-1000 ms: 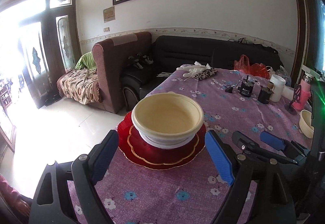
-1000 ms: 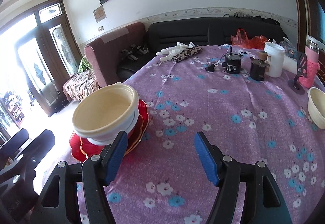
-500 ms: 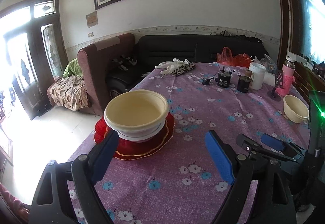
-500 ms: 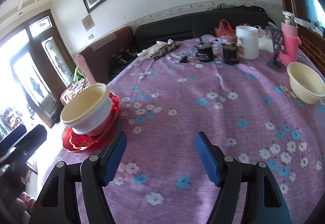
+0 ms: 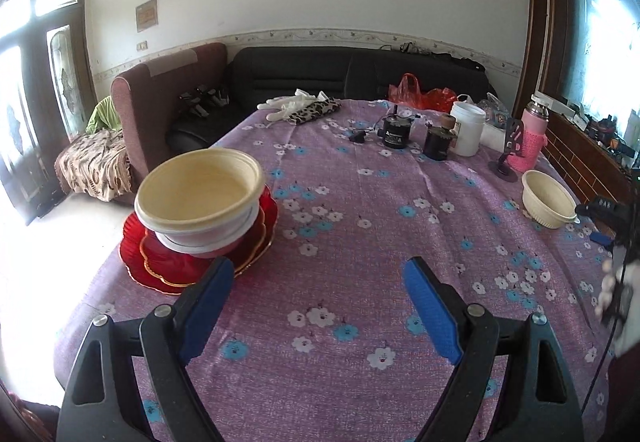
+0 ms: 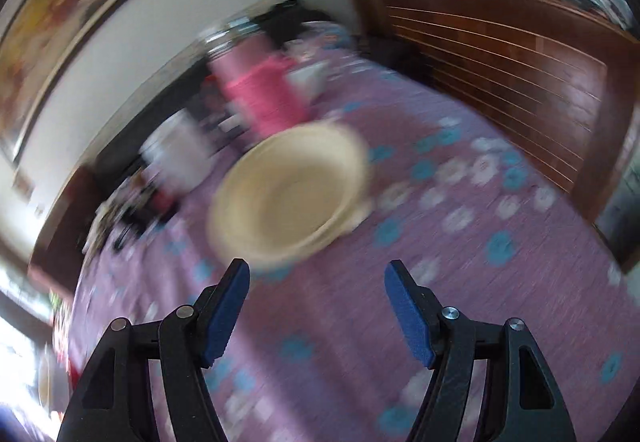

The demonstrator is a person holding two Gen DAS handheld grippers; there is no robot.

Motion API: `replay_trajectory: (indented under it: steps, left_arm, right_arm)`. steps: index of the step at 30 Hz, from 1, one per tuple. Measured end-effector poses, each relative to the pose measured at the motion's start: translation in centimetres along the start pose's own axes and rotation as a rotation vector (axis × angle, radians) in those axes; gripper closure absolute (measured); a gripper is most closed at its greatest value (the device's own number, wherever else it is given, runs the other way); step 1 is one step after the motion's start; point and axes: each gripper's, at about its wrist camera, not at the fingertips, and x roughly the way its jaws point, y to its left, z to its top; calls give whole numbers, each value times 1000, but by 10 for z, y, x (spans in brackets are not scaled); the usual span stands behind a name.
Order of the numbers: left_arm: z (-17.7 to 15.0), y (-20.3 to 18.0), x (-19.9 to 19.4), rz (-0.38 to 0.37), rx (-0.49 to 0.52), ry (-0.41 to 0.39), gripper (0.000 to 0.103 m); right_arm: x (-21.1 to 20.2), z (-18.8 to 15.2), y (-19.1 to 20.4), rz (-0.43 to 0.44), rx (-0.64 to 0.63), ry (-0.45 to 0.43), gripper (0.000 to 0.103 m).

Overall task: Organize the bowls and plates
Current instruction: 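Grasp the rim of the second beige bowl with the right tool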

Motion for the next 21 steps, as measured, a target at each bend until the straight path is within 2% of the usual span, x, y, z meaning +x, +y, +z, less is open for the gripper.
replay_trajectory:
  steps: [4, 7, 8, 9, 10, 11, 15, 21]
  left_arm:
    - [1, -7, 4, -17, 13, 18, 16]
    - [2, -12, 4, -21, 29, 11, 16]
    - [2, -15, 4, -24, 37, 10, 16]
    - [3, -16, 5, -31, 41, 12, 16]
    - [4, -18, 6, -45, 41, 19, 16]
    - [5, -19, 7, -53, 39, 26, 16]
    - [7, -22, 14, -73, 19, 42, 16]
    - [8, -28, 29, -129, -16, 101, 16]
  right_arm:
    - [31, 37, -17, -47, 58, 27, 29]
    - [54, 49, -11, -63, 46, 51, 32]
    - [62, 51, -9, -72, 39, 61, 44]
    - [68, 52, -8, -64, 43, 74, 69]
    - [75, 50, -7, -44, 49, 96, 82]
    - [83, 48, -5, -28, 54, 128, 86]
    - [79, 32, 1, 44, 15, 171, 86]
    - [68, -14, 32, 248, -22, 365, 86]
